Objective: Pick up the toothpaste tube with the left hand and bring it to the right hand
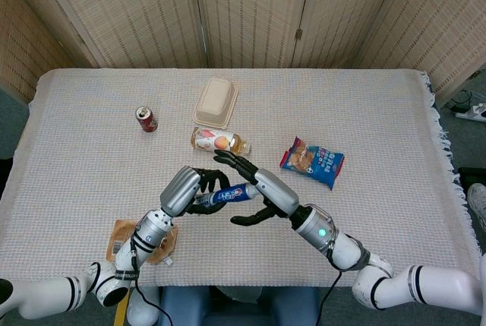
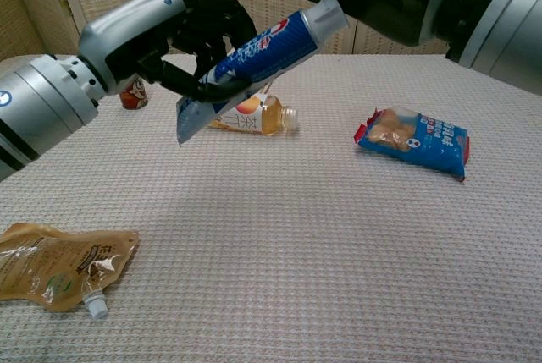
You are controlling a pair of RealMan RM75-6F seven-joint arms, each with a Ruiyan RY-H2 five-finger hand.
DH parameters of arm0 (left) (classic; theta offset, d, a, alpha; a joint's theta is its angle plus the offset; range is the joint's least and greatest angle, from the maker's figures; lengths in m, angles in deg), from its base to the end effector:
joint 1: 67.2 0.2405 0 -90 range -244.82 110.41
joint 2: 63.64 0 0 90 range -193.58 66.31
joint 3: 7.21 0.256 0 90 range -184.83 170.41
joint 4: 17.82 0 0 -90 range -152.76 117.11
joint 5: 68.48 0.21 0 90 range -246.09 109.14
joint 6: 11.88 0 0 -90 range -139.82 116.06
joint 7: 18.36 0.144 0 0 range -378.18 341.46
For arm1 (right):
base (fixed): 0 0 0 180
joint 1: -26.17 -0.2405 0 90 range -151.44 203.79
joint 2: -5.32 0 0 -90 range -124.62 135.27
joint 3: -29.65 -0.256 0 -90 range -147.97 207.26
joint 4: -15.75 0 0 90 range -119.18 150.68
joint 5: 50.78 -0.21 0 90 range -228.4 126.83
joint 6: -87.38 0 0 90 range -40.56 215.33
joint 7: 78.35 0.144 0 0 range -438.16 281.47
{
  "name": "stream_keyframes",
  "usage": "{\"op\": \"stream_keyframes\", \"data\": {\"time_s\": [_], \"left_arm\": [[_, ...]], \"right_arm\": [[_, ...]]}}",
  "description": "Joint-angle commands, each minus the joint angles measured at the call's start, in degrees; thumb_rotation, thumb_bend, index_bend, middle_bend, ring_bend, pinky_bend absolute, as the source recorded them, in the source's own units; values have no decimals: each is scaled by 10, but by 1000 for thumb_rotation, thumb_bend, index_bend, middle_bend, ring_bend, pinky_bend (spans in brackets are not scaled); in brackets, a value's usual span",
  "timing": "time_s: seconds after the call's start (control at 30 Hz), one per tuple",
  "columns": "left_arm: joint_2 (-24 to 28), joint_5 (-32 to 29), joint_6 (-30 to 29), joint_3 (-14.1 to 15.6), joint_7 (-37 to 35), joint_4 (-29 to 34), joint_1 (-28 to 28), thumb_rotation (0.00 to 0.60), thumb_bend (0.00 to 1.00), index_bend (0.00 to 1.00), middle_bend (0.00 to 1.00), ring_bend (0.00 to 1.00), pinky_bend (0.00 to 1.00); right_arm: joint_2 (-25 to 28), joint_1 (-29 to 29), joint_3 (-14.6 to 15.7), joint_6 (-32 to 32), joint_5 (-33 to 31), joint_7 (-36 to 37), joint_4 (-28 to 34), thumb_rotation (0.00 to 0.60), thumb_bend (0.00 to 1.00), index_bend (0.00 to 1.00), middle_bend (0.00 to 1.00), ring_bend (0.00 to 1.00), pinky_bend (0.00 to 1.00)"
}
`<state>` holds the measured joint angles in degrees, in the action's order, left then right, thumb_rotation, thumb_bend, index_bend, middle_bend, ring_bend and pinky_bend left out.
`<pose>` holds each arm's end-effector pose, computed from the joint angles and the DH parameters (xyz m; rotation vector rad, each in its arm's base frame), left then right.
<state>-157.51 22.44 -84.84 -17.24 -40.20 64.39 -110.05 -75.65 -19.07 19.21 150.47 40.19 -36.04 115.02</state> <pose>-0.0778 0.3165 -0.0008 -1.7834 -1.1568 -1.8138 -0.0481 -0.2976 0.0329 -1.8659 1.6913 -1.8771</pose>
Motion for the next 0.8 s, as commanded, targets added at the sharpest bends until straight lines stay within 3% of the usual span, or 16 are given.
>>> {"op": "stream_keyframes", "data": {"time_s": [0.03,0.6,0.8], "left_arm": [[-3,4,-7,0,-6,-6,1,600,856,769,792,723,714],[-1,16,-10,19,-14,-48,6,600,855,768,792,717,713],[14,-1,38,33,49,-78,1,600,860,761,792,707,688]], "right_arm": [[0,1,2,5,2,16,-5,220,77,0,0,0,0],[42,29,13,48,14,38,-13,214,77,0,0,0,0],[81,45,18,61,16,23,-9,212,76,0,0,0,0]]}}
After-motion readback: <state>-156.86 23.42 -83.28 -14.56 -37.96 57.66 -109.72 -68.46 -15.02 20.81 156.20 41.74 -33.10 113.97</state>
